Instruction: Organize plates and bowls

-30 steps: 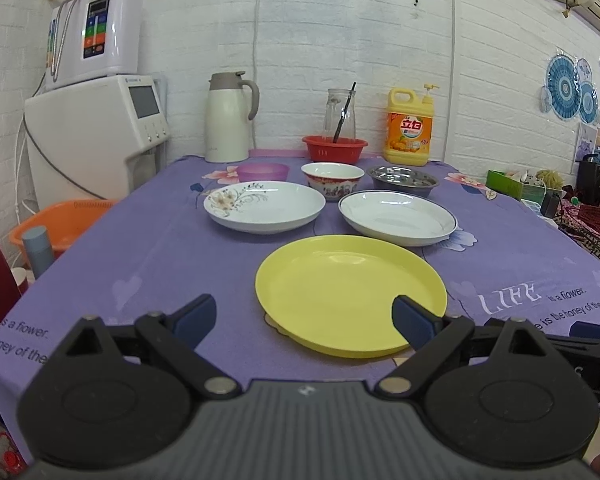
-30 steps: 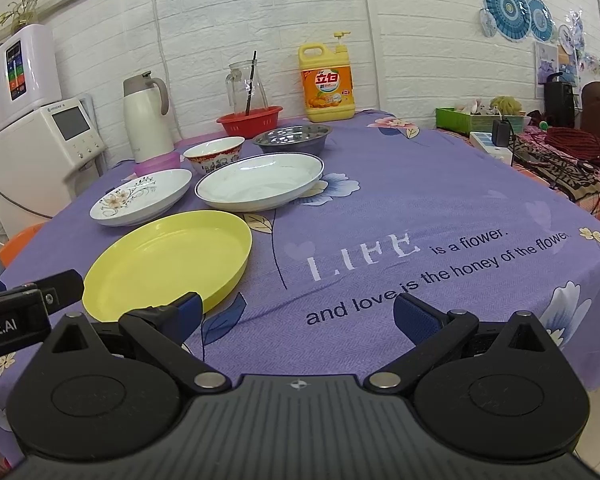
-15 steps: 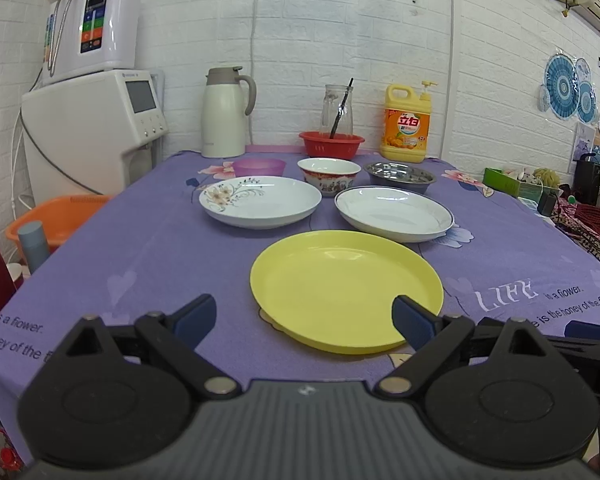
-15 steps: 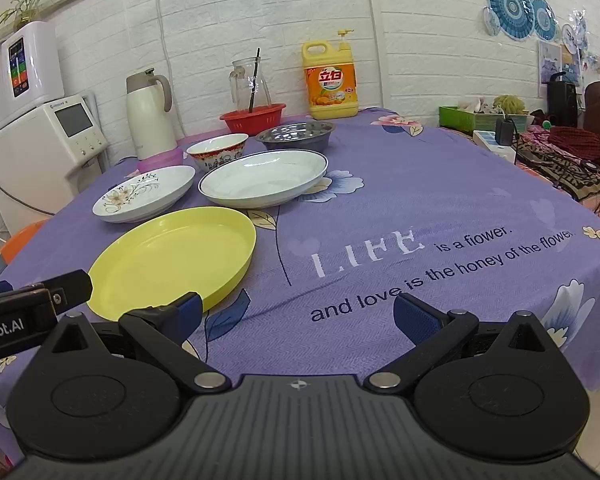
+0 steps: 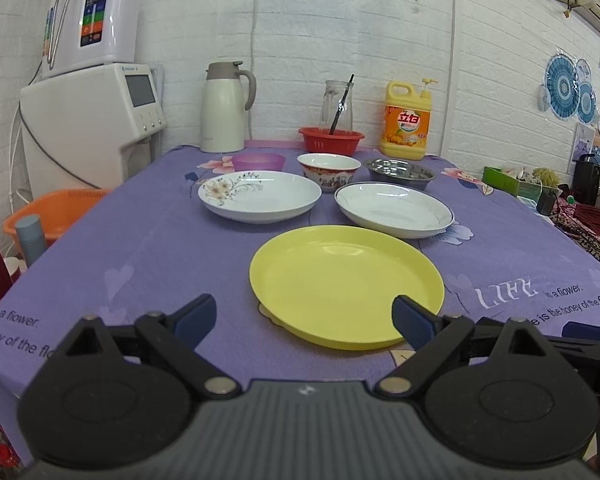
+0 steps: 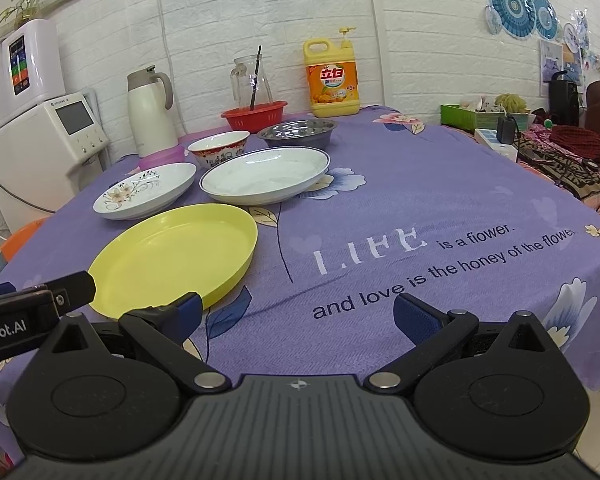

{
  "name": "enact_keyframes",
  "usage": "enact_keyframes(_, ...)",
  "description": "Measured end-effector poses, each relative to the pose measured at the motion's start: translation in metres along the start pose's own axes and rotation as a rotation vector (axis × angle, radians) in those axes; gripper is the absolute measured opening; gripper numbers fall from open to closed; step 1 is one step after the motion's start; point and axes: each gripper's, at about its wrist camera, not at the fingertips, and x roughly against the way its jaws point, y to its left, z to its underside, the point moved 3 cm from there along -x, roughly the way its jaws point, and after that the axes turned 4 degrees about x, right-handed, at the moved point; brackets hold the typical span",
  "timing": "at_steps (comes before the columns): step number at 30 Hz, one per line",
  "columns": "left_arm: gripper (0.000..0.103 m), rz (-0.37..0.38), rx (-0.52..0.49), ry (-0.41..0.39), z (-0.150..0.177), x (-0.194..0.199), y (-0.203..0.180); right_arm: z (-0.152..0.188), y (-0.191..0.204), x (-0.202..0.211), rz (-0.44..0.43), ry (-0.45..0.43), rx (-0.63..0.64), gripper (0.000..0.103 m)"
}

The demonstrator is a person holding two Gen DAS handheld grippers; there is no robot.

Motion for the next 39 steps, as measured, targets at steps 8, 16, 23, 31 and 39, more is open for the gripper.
enact_keyframes(8,0.093,0.016,-0.004,-0.009,0.001,0.002,0.0,-0.001,-0.001,0.001,0.002,-0.002,0.004,0.103)
enact_keyframes(16,0.093,0.016,-0.001,-0.016,0.001,0.003,0.002,-0.001,0.001,0.001,0.0,-0.003,0.015,0.103)
enact_keyframes(23,0.093,0.009,0.016,-0.018,0.0,0.003,0.012,-0.001,0.003,-0.001,0.003,0.002,0.017,0.103)
enact_keyframes(31,0.093,-0.025,0.069,-0.011,-0.003,-0.009,0.036,0.004,0.018,-0.014,0.06,0.005,0.121,0.103)
enact_keyframes(39,0.093,-0.053,0.127,0.03,-0.013,-0.033,0.058,-0.008,0.018,-0.03,0.063,-0.003,0.158,0.103)
